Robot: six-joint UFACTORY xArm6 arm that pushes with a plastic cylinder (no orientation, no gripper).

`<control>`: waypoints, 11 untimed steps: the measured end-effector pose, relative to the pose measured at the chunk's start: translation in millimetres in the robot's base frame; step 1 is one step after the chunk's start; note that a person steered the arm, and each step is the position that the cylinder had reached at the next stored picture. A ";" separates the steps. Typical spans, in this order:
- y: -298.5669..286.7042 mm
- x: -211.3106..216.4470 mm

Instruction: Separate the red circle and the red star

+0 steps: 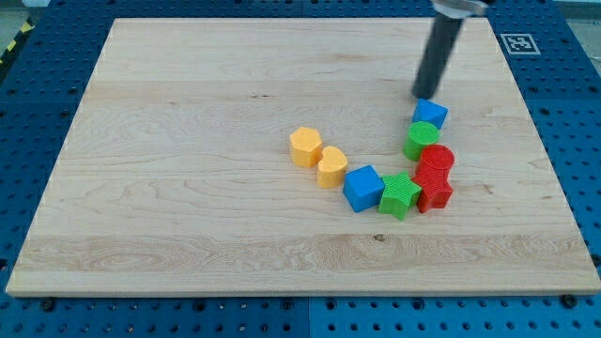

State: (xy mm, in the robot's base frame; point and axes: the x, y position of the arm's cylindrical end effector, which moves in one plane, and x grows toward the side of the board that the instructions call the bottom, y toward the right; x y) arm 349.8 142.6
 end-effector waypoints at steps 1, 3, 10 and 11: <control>-47.8 -6.9; -54.7 30.8; -0.6 171.0; 3.5 192.6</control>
